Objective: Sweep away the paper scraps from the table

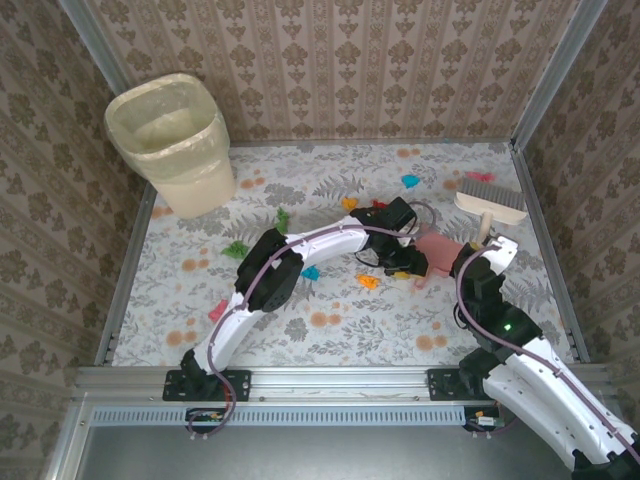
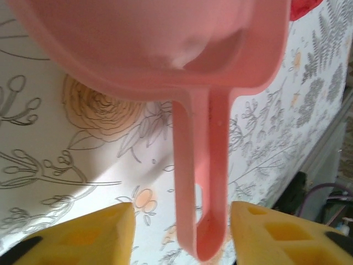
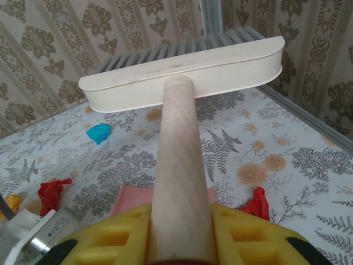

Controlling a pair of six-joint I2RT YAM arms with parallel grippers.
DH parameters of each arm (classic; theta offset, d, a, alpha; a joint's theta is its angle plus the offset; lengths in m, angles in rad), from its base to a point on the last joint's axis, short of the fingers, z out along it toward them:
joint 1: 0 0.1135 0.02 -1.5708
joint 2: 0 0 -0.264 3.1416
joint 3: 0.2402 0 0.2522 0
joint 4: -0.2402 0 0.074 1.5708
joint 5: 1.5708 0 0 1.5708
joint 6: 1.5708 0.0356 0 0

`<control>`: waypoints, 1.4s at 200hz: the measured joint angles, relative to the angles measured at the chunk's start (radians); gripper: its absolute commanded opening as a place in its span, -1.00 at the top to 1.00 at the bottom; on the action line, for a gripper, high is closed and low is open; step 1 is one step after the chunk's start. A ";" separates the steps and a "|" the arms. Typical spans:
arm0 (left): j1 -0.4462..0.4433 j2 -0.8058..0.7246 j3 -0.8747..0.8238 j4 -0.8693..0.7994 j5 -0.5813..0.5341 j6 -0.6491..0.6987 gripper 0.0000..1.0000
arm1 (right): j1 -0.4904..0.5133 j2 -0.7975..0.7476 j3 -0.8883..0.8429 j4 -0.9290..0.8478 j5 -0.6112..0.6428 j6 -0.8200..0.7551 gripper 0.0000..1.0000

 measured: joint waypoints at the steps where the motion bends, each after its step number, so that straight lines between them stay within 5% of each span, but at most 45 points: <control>1: 0.000 0.000 0.000 -0.003 -0.003 0.006 -0.21 | 0.000 0.000 0.000 0.000 0.000 0.000 1.00; 28: -0.012 -0.005 0.000 -0.059 -0.089 0.079 -0.46 | -0.007 -0.002 0.000 -0.001 0.000 0.007 1.00; 128: -0.227 -0.122 -0.016 -0.060 -0.460 0.358 -0.66 | -0.127 -0.037 0.000 -0.053 -0.085 0.060 1.00; 201: -0.241 -0.066 0.037 -0.073 -0.634 0.353 -0.65 | -0.226 -0.035 0.000 -0.069 -0.192 0.098 1.00; 280: -0.246 -0.043 0.030 -0.066 -0.657 0.293 -0.39 | -0.245 -0.024 0.000 -0.070 -0.241 0.101 1.00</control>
